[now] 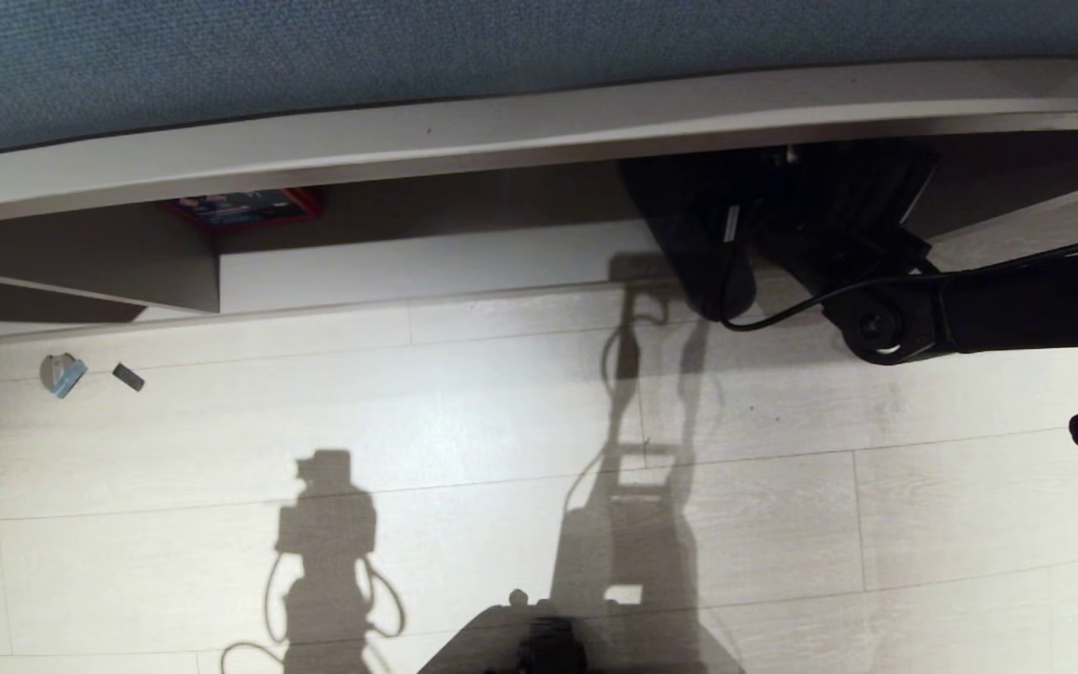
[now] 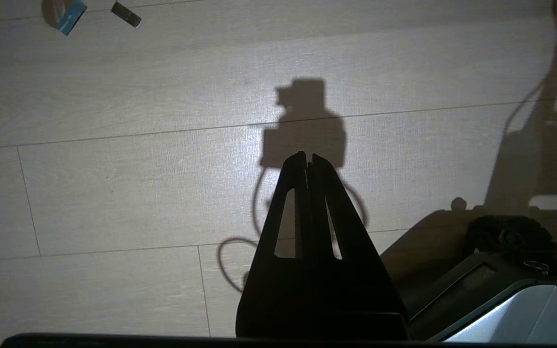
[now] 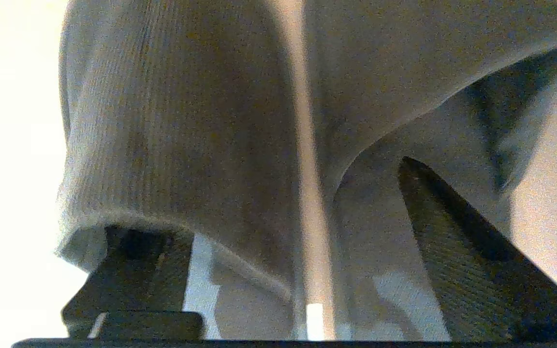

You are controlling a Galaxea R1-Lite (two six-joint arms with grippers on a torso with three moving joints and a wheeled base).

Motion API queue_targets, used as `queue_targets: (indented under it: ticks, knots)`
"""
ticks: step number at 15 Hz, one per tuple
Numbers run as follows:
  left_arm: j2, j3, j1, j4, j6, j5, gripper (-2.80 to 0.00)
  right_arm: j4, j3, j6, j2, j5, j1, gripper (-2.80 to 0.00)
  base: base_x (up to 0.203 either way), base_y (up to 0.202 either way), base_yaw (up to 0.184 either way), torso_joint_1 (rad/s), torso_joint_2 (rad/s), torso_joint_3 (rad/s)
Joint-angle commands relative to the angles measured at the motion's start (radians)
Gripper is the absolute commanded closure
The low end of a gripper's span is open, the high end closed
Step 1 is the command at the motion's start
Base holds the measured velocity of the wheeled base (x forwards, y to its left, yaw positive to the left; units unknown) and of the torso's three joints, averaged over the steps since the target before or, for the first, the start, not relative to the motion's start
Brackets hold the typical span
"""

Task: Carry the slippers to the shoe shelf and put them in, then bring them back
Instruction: Place the slippers into the shoe cabinet

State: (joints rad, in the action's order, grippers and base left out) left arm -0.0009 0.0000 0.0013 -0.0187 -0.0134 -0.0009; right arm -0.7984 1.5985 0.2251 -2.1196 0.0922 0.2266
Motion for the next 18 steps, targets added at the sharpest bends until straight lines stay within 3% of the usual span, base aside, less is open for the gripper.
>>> queue_targets:
  ticks: [1,6,15,16,18]
  knots:
    - [-0.001,0.008,0.0,-0.001,0.0,-0.001,0.0,0.004,-0.005,0.003,0.006,0.001,0.0,-2.8,0.0,0.0,0.0,0.0,0.0,0.0]
    - [-0.001,0.008,0.001,0.0,0.0,0.0,0.0,0.044,-0.055,0.005,0.053,0.002,0.002,-2.8,0.0,0.0,0.0,0.0,0.0,0.0]
    - [-0.001,0.008,0.0,-0.001,0.0,-0.001,0.0,0.094,-0.379,0.0,0.296,-0.008,0.03,-2.8,0.0,0.0,0.0,0.0,0.0,0.0]
    - [-0.001,0.008,0.0,0.0,0.0,0.0,0.0,0.093,-0.428,0.0,0.319,-0.008,0.036,0.0,0.0,0.0,0.0,0.0,0.0,0.0]
    - [-0.001,0.008,0.0,0.0,0.0,0.001,0.0,0.09,-0.53,0.0,0.387,-0.008,0.051,0.0,0.0,0.0,0.0,0.0,0.0,0.0]
